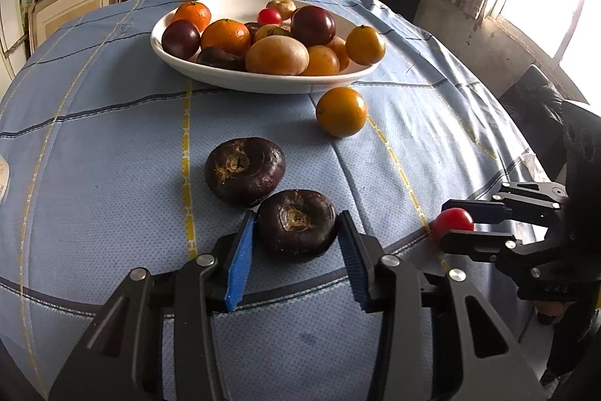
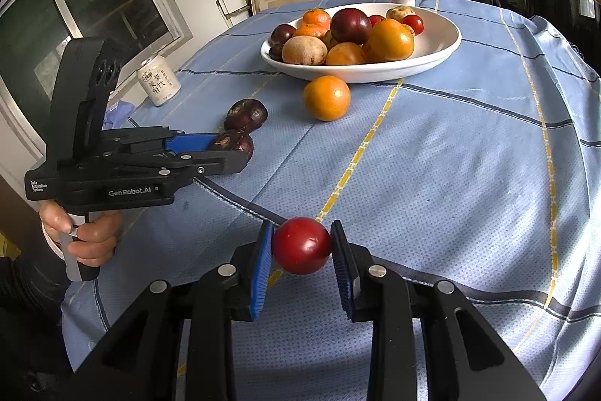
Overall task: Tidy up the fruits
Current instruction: 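Grasp the red tomato with the right tool while the left tool grasps a mangosteen, then carry the tomato and mangosteen over the white plate and release both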
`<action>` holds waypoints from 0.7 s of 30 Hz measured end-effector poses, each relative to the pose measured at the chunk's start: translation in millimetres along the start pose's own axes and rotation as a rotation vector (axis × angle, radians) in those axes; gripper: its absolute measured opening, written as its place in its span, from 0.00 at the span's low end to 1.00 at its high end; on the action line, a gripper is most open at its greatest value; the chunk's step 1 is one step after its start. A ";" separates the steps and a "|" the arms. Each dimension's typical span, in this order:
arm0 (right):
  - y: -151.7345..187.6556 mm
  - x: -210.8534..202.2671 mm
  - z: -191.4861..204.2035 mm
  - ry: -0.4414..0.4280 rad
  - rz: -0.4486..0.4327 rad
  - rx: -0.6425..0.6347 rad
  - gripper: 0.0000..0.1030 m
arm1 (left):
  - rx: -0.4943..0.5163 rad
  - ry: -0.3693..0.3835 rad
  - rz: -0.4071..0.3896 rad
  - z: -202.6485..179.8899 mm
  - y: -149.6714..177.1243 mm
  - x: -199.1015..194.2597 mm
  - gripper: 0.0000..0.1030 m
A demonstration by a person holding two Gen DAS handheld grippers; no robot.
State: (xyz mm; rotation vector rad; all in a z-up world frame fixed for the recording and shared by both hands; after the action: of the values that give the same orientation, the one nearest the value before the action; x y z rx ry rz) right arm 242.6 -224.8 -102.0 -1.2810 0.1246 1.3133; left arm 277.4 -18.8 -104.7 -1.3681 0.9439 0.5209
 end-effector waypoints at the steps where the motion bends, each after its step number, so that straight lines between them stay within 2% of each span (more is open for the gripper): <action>1: -0.1 0.0 0.1 0.001 0.000 -0.001 0.30 | 0.000 0.001 -0.007 -0.4 0.7 -2.5 0.42; 5: -6.7 -2.9 1.5 0.012 -0.038 -0.021 0.30 | -0.011 0.004 -0.048 -1.7 -0.2 -15.3 0.42; 11: -51.3 -8.7 -0.4 0.017 -0.178 -0.007 0.30 | -0.039 -0.018 -0.130 4.3 -23.2 -32.8 0.42; 14: -81.4 -9.2 -6.5 0.082 -0.270 0.000 0.30 | -0.079 -0.008 -0.152 12.1 -51.9 -34.2 0.42; 16: -100.3 -6.9 -17.6 0.114 -0.319 0.034 0.30 | -0.082 -0.029 -0.174 14.5 -74.8 -29.8 0.42; 21: -131.5 -1.9 -40.8 0.125 -0.384 0.086 0.30 | -0.073 -0.090 -0.211 19.0 -123.9 -7.5 0.42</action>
State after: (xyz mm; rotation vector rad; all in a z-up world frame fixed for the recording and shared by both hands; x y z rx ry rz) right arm 363.4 -221.8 -36.0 -1.2408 0.0201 0.8914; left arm 376.4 -20.4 -27.5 -1.4779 0.7034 0.4558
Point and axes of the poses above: each gripper's, at about its wrist camera, not at the fingertips, and x roughly the way its jaws point, z to its left, y to its underside, the point moved 3 cm from there along x, roughly the way its jaws point, and after that the axes turned 8 degrees about -y, right-handed, at the moved point
